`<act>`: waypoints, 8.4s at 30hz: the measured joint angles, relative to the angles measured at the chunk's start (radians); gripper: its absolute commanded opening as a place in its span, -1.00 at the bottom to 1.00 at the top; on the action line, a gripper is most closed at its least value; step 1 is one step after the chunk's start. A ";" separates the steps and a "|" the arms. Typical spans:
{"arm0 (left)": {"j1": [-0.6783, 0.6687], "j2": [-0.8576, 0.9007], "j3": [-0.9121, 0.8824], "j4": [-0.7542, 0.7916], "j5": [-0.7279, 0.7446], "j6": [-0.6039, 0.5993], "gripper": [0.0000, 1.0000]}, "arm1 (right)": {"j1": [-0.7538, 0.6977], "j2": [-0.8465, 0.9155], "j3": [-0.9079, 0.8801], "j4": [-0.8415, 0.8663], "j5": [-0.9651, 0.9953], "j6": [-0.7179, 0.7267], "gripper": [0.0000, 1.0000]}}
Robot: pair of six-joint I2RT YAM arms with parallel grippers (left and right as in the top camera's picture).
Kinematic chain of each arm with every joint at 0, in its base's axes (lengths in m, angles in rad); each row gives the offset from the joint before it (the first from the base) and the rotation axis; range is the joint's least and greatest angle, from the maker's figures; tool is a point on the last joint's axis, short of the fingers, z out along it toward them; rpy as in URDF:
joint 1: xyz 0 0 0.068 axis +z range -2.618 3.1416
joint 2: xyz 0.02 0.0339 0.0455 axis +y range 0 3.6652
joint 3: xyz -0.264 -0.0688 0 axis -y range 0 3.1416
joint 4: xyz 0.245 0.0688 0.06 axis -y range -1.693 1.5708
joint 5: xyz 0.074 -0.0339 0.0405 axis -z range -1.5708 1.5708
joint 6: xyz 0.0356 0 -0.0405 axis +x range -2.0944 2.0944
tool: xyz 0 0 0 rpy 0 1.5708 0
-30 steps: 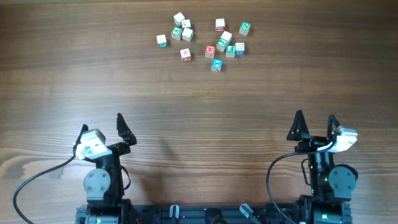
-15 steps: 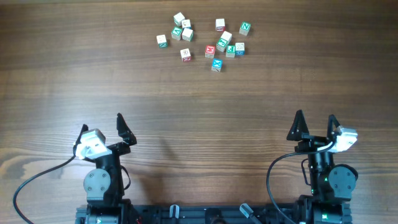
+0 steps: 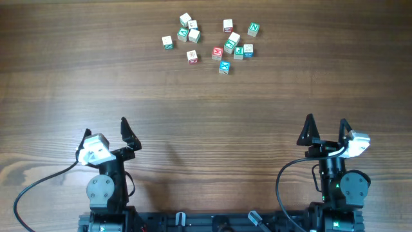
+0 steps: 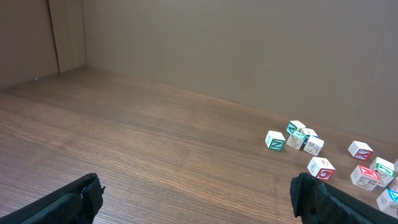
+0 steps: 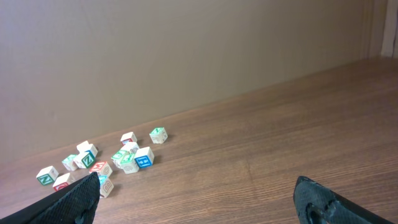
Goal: Form a circle
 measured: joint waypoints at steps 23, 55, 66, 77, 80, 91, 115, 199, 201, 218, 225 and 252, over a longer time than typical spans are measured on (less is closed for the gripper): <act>0.000 0.923 0.994 -0.384 0.374 0.000 1.00 | 0.000 0.000 0.000 0.000 0.000 0.000 0.99; 0.000 1.314 1.418 -0.789 0.580 0.000 1.00 | 0.000 0.165 0.000 0.258 -0.227 0.646 0.99; 0.000 1.314 1.418 -0.730 0.586 0.000 1.00 | 0.000 0.200 0.000 0.380 -0.320 0.632 0.99; -0.081 1.407 1.420 -0.520 0.617 0.001 0.99 | 0.000 0.204 0.000 0.031 -0.297 0.845 0.99; -0.119 1.517 1.420 -0.480 0.600 0.009 0.99 | 0.000 0.204 0.000 0.023 -0.267 0.961 0.99; -0.179 1.777 1.420 -0.336 0.586 0.026 1.00 | 0.000 0.205 0.000 0.024 -0.265 0.896 0.99; -0.264 2.187 1.420 0.037 0.369 -0.190 0.81 | 0.000 0.339 0.000 0.024 -0.323 0.583 0.99; -0.087 1.952 1.220 -0.483 0.203 0.491 0.40 | 0.000 0.560 0.000 0.026 -0.330 0.658 1.00; -0.087 1.952 1.220 -0.483 0.198 0.505 0.50 | 0.000 0.560 0.000 0.026 -0.330 0.658 0.99; -0.087 1.945 1.221 -0.479 0.136 0.595 0.89 | 0.000 0.560 0.000 0.026 -0.330 0.658 0.99; -0.087 1.942 1.222 -0.480 0.098 0.641 0.95 | 0.000 0.560 0.000 0.026 -0.330 0.659 0.99; -0.226 1.670 1.270 -0.060 0.227 0.416 1.00 | 0.000 0.560 0.000 0.026 -0.330 0.659 0.99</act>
